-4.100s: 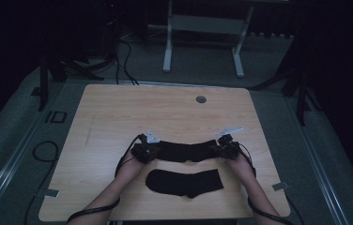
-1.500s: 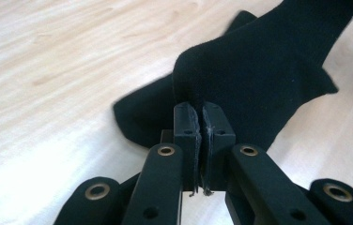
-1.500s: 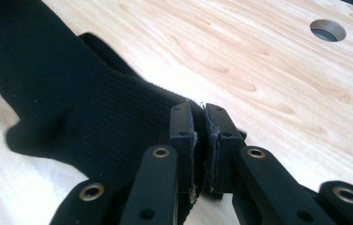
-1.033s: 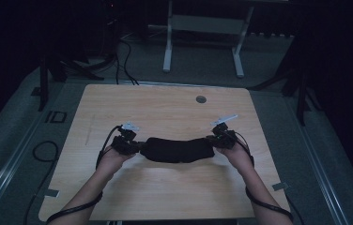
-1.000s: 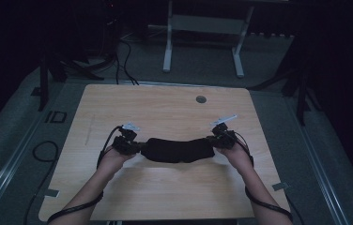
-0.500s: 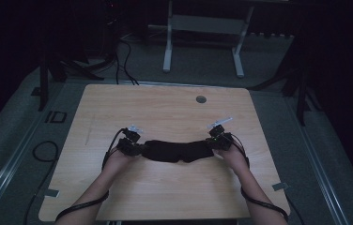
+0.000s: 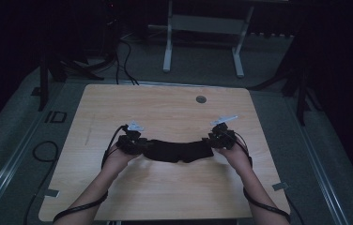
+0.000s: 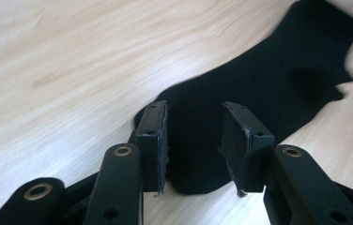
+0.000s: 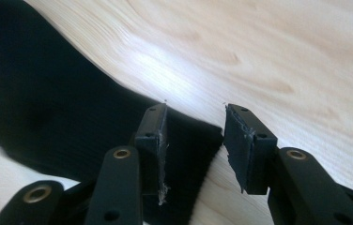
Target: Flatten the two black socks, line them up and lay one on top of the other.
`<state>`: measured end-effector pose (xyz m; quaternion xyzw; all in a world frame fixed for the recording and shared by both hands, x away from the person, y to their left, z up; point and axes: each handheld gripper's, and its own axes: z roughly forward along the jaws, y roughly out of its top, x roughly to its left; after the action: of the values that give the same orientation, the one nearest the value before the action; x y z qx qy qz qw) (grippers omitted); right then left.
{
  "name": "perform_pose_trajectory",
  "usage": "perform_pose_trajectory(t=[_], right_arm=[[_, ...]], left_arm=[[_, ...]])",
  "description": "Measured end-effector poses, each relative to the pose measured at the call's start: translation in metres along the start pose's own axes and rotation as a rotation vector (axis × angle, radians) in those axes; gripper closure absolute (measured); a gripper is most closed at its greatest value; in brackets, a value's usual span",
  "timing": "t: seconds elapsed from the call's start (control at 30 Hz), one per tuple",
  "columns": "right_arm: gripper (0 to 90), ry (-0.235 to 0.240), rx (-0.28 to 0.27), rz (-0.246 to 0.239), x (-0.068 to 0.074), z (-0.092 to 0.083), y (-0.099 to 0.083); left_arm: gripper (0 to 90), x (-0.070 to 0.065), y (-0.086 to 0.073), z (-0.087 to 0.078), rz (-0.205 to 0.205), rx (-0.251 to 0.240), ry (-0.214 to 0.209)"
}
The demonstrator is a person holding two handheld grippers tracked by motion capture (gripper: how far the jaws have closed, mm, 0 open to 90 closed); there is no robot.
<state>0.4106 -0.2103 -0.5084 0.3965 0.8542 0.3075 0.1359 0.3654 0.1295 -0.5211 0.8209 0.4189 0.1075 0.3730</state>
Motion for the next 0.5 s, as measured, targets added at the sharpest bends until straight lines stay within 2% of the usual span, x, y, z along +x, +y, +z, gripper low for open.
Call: perform_pose_trajectory(t=[0.03, 0.1, 0.17, 0.2, 0.23, 0.27, 0.33, 0.4, 0.5], right_arm=[[61.5, 0.013, -0.021, 0.000, 0.004, -0.004, 0.001], [74.4, 0.058, -0.048, -0.005, 0.014, -0.007, 0.004], [87.0, 0.089, -0.057, -0.037, 0.031, -0.005, 0.007], [87.0, 0.089, -0.057, -0.037, 0.031, -0.005, 0.007], [89.7, 0.110, -0.056, -0.049, 0.036, -0.003, 0.008], [89.9, 0.147, -0.044, -0.079, 0.052, 0.006, 0.010], [89.9, 0.184, -0.037, -0.088, 0.062, 0.014, 0.010], [89.9, 0.202, -0.024, -0.094, 0.069, 0.021, 0.008], [89.9, 0.216, 0.004, -0.098, 0.073, 0.029, 0.002]], left_arm=[[62.7, -0.004, 0.002, 0.000, 0.008, -0.011, -0.009], [68.1, -0.011, 0.006, 0.005, 0.020, -0.012, -0.039], [78.3, -0.014, 0.007, 0.013, 0.013, 0.008, -0.046], [81.2, -0.014, 0.007, 0.013, 0.013, 0.008, -0.046], [81.2, -0.015, 0.007, 0.025, -0.004, 0.036, -0.054], [87.5, -0.015, 0.006, 0.030, -0.008, 0.043, -0.053], [89.3, -0.015, 0.004, 0.038, -0.004, 0.067, -0.051], [89.3, -0.015, 0.002, 0.043, 0.007, 0.082, -0.042], [89.2, -0.014, -0.002, 0.046, 0.001, 0.094, -0.041]])
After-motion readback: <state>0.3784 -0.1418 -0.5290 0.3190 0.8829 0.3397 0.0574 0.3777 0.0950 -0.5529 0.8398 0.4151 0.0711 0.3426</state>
